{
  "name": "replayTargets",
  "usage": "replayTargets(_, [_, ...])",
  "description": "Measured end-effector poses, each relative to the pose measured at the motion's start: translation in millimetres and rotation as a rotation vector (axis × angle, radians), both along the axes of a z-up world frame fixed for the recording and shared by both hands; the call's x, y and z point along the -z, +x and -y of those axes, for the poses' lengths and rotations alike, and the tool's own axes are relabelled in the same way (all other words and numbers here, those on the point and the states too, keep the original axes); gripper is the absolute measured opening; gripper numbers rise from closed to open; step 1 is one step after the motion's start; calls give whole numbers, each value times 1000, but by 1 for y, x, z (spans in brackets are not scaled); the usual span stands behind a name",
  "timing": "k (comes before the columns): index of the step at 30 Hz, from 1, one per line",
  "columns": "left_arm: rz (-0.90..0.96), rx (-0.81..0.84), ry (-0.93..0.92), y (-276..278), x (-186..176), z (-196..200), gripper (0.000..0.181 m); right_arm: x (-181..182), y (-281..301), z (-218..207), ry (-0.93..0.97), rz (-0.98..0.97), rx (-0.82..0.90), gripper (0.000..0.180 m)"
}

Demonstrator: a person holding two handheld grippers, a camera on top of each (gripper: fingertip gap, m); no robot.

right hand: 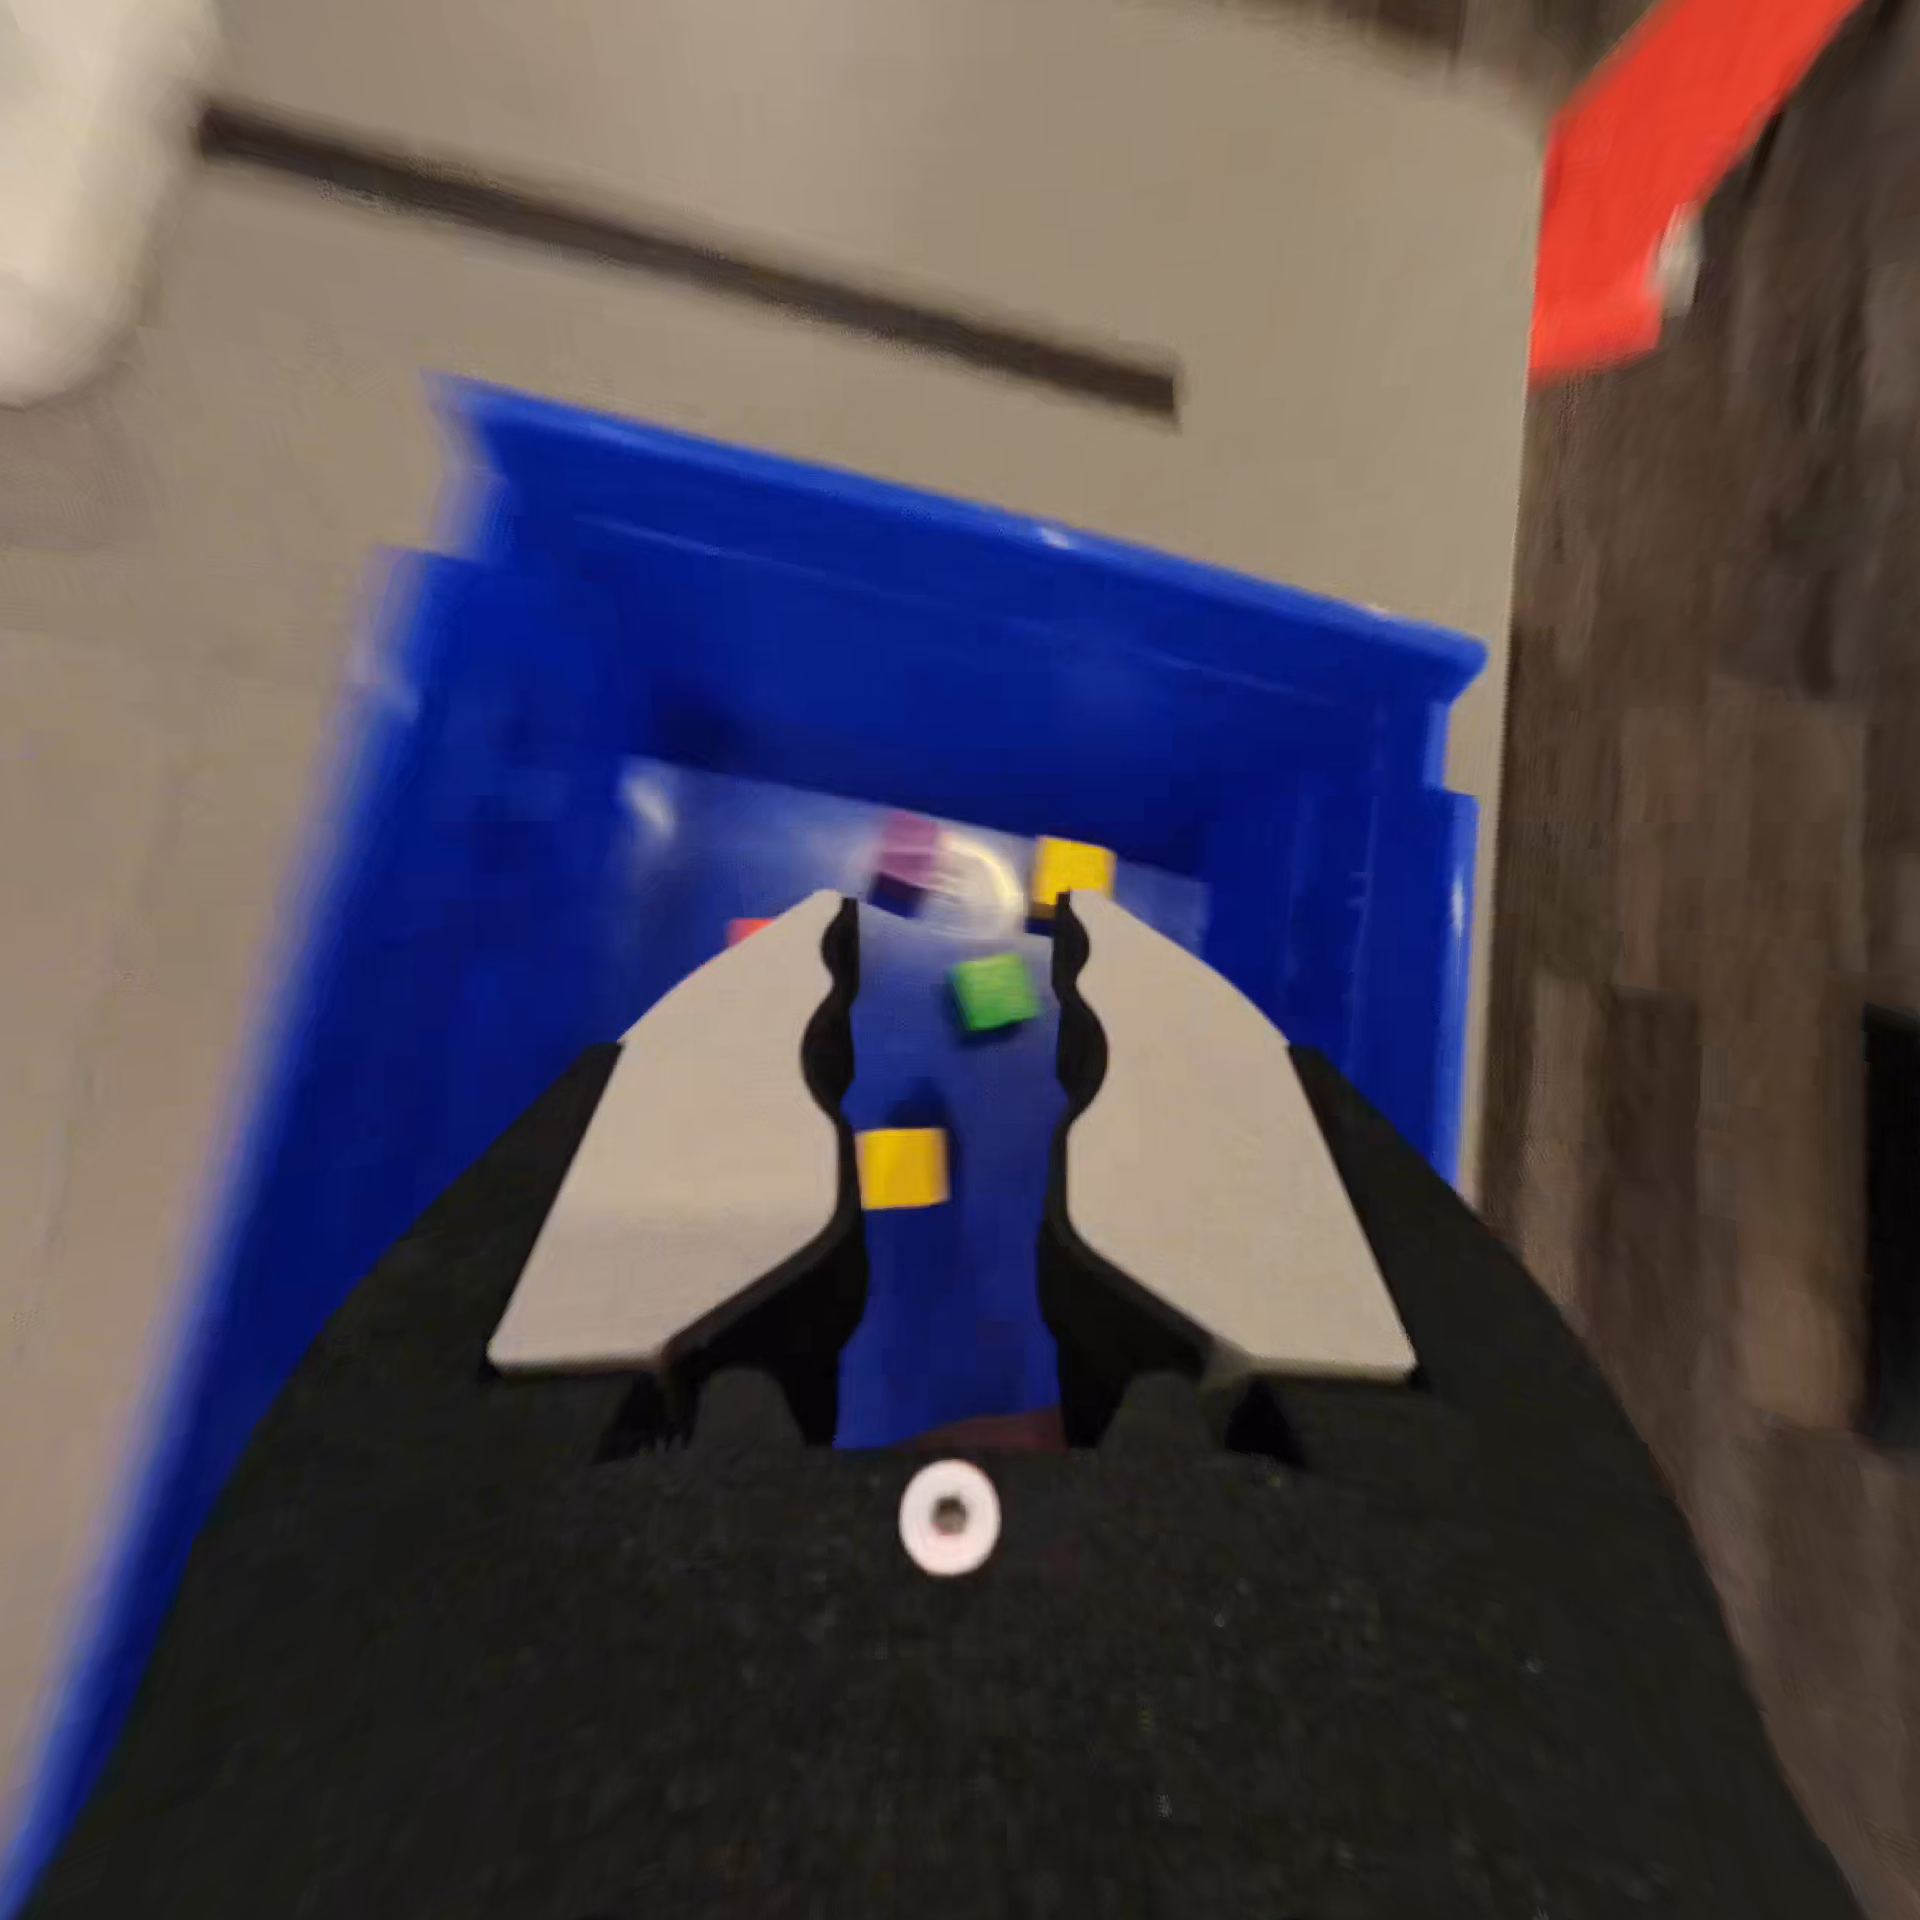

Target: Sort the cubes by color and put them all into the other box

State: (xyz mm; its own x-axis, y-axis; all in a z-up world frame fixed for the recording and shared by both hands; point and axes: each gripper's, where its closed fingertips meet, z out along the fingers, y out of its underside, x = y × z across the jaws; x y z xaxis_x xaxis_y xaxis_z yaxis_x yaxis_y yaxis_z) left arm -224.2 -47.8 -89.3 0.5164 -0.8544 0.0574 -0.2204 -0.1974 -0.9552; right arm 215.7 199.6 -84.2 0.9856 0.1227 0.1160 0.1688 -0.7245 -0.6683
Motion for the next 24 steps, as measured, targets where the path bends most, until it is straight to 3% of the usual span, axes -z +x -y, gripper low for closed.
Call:
replayTargets(2, [-18,-41,-3,-4,1,-7,42,-45,-67,47,260,-186,-136,35])
replayTargets(4, [-28,-56,-12,-5,3,-12,41,-59,-148,112,376,-398,-326,35])
replayTargets(7, [-51,-80,-34,-5,9,-18,42,-36,-259,204,320,-745,-561,36])
replayTargets(9, [-73,-104,-48,-7,14,-21,42,-9,-300,241,289,-818,-609,38])
replayTargets(14, [-131,-183,-38,-21,11,-29,45,25,-335,272,267,-753,-668,35])
replayTargets(17, [-140,-318,24,-57,-20,-47,43,24,-334,271,273,-680,-702,36])
replayTargets(21, [-189,-648,9,-148,-61,-101,42,22,-330,271,282,-706,-703,35])
replayTargets(24, [-333,-829,-105,-213,-46,-161,52,34,-333,273,239,-721,-719,35])
